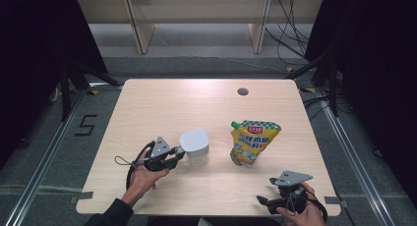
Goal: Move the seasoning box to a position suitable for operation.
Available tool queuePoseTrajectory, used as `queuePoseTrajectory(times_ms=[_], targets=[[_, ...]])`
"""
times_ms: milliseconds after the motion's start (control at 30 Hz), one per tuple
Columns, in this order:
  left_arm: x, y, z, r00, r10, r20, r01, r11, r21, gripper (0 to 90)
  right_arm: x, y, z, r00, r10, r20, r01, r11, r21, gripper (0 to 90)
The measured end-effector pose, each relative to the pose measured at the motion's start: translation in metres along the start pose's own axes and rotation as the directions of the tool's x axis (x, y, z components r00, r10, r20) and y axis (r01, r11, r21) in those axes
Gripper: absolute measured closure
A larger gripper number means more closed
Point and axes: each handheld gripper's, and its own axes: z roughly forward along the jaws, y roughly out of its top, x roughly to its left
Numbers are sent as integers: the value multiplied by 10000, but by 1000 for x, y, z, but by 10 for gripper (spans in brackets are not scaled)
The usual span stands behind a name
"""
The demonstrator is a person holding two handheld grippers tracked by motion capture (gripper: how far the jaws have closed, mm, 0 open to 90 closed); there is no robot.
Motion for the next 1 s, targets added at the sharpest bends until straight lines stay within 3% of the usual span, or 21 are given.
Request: queuePoseTrajectory(times_ms=[67,100,167,333,367,400,467,533,567,600,767,800,1000], targets=[[-1,0,-2,9997,213,71,-213,9998,33,689,1,0,0,10000,78,-57,-77,9999,88,210],[-7,-2,-4,9999,3,156,-3,10000,32,689,-1,0,1,9997,-232,13,232,9997,37,210],[-11,-3,-6,9994,42,356,-43,10000,26,689,1,0,1,10000,-15,-31,15,10000,57,211],[-18,-6,-10,9972,223,720,-219,9997,-54,688,-2,0,0,9998,-220,-34,220,9998,4,211],[-20,-6,-11,9975,180,683,-180,9998,-8,688,1,0,0,9999,96,-64,-96,10000,-28,212],[-21,-7,-12,9966,132,811,-133,9999,5,688,-1,1,0,9999,-111,-46,111,9999,-24,211],[-22,-7,-13,9963,232,823,-227,9997,-67,687,0,1,0,9999,-44,-103,44,10000,28,212],[-25,-9,-15,9934,503,1026,-490,9987,-148,687,-1,1,0,9996,-271,-57,271,9996,-25,213],[-29,-10,-16,9938,260,1080,-254,9997,-70,687,-1,1,1,9997,-259,-45,258,9997,-25,213],[-29,-10,-16,9938,260,1080,-254,9997,-70,687,-1,1,1,9997,-259,-45,258,9997,-25,213],[-42,-11,-20,9880,440,1481,-428,9990,-117,687,-1,1,1,9996,-288,-17,288,9996,-15,214],[-42,-11,-20,9854,692,1556,-677,9976,-150,686,-1,1,1,9995,-299,-44,299,9996,-7,214],[-50,-11,-20,9783,673,1962,-652,9977,-172,687,-2,1,1,9998,-211,-70,212,9998,28,215]])
